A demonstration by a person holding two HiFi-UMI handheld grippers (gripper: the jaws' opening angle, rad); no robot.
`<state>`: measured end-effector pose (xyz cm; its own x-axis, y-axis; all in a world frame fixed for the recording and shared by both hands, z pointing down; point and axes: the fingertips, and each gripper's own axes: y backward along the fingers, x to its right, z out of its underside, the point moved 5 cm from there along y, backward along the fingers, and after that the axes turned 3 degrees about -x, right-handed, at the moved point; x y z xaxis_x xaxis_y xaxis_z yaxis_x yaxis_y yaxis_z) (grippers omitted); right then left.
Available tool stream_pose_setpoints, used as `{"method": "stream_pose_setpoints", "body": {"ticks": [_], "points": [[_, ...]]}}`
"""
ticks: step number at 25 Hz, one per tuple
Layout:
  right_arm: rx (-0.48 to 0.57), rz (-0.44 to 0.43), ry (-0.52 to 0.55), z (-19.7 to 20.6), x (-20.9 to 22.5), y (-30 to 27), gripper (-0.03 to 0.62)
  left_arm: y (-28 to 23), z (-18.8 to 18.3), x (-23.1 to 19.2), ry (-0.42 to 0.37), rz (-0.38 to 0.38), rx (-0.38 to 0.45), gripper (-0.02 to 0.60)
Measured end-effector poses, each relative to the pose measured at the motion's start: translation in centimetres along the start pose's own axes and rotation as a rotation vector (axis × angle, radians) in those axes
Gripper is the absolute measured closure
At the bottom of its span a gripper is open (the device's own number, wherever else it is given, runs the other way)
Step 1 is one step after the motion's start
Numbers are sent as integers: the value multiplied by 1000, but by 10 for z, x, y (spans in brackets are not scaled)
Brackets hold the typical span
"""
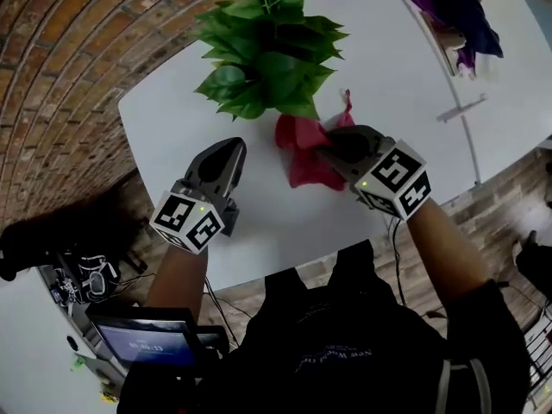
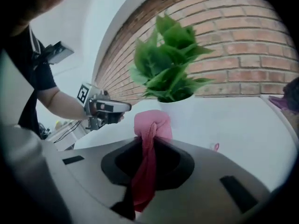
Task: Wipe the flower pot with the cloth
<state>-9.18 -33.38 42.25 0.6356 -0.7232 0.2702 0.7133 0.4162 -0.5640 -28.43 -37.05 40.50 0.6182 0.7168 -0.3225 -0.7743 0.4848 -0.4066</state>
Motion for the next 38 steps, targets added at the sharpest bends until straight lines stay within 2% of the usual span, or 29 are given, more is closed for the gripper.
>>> {"method": "stream_pose_setpoints", "body": {"ticks": [4,5,9,12,15,18,22,28,32,34,38], "points": [[43,97,-67,0,48,15,540,-35,2,-9,-64,-12,-24,585],[56,123,-72,0,60,17,540,-44,3,-12,-72,-13,-30,518],[111,191,-72,-9,97,16,540,-63,10,-26,-93,-74,-40,430],[127,218,-55,-16,118,10,540,-72,17,-29,-121,-123,-55,371],[136,224,-51,-21,135,2,540,-86,20,-24,-161,-141,-83,292],[165,209,-68,-33,141,-7,540,-92,17,-22,-204,-149,-123,249],[161,146,-27,-55,137,-22,540,-94,5,-23,-217,-174,-100,215],[181,12,-4,-68,141,-34,540,-115,-22,-22,-259,-116,-71,207],[188,-28,2,-63,143,-26,541,-135,-26,-2,-226,-63,-40,207],[203,-36,-9,-55,142,-21,540,-140,-23,4,-223,-75,-34,207],[220,-40,-13,-38,133,-29,542,-138,-11,-14,-235,-170,-53,208]]}}
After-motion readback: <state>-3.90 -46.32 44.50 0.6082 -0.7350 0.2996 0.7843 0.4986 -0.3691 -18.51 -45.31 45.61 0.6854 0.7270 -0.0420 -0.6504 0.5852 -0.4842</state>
